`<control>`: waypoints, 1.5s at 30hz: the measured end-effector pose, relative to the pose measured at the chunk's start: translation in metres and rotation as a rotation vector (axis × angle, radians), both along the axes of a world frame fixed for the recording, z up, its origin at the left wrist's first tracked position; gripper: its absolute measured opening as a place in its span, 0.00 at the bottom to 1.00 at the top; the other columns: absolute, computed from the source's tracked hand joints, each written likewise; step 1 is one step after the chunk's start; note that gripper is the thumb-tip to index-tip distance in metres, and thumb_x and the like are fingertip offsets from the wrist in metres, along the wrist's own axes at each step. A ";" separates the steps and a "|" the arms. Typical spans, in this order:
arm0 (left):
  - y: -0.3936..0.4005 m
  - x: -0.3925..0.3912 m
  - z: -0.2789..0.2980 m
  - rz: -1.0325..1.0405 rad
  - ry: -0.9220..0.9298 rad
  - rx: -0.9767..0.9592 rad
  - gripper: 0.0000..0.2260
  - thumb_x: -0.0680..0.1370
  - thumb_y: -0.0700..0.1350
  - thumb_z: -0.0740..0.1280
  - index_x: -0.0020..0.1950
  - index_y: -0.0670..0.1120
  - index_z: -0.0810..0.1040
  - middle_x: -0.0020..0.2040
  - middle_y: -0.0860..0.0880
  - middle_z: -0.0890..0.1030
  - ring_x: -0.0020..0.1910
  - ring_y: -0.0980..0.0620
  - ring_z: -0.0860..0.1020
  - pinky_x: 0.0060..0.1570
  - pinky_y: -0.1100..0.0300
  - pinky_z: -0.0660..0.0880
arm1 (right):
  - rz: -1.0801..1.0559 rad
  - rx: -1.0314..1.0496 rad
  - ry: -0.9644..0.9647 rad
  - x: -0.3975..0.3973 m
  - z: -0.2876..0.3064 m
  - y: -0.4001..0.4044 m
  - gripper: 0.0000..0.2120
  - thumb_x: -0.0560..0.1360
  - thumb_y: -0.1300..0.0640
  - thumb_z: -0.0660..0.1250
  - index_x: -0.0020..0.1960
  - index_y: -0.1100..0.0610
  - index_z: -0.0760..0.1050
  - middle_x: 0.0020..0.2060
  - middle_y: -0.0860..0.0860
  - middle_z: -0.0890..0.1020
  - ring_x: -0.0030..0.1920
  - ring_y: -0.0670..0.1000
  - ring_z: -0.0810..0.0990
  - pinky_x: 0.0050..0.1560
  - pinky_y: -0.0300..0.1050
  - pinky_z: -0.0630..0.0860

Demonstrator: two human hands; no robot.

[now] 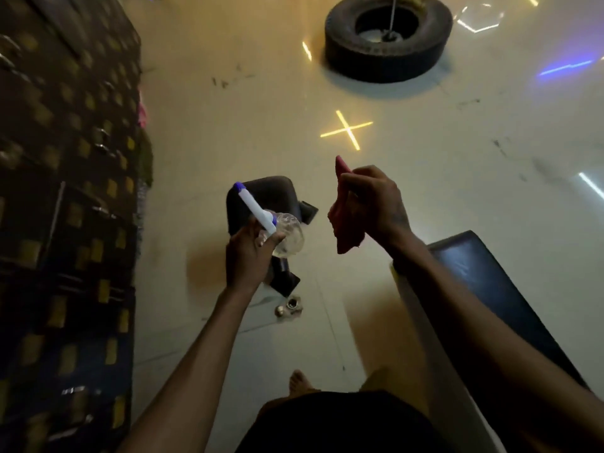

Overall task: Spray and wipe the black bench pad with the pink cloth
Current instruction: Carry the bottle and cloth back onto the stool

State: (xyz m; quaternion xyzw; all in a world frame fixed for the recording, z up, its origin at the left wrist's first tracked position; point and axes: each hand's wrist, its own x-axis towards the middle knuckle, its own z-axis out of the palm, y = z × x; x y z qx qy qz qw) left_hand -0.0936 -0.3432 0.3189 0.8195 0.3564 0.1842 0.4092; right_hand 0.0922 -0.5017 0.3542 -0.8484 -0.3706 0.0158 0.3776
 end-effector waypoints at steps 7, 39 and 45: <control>0.117 -0.014 -0.027 0.160 0.065 -0.002 0.17 0.76 0.48 0.74 0.64 0.52 0.77 0.53 0.51 0.84 0.54 0.48 0.82 0.51 0.47 0.80 | 0.066 -0.046 0.067 0.007 -0.034 0.123 0.16 0.76 0.65 0.71 0.63 0.62 0.79 0.59 0.60 0.80 0.55 0.58 0.81 0.53 0.43 0.77; 0.399 0.155 -0.315 0.130 0.411 -0.286 0.15 0.78 0.37 0.69 0.63 0.46 0.82 0.54 0.43 0.85 0.54 0.43 0.82 0.47 0.54 0.77 | 0.026 -0.666 0.618 0.144 -0.403 0.392 0.20 0.77 0.69 0.64 0.67 0.59 0.76 0.65 0.59 0.77 0.64 0.57 0.76 0.60 0.36 0.69; 0.406 0.160 -0.330 0.030 0.445 -0.288 0.12 0.78 0.37 0.69 0.62 0.42 0.82 0.55 0.41 0.84 0.54 0.41 0.81 0.45 0.61 0.70 | 0.035 -0.749 0.674 0.130 -0.424 0.378 0.26 0.79 0.63 0.64 0.76 0.54 0.67 0.72 0.60 0.68 0.71 0.62 0.70 0.69 0.52 0.71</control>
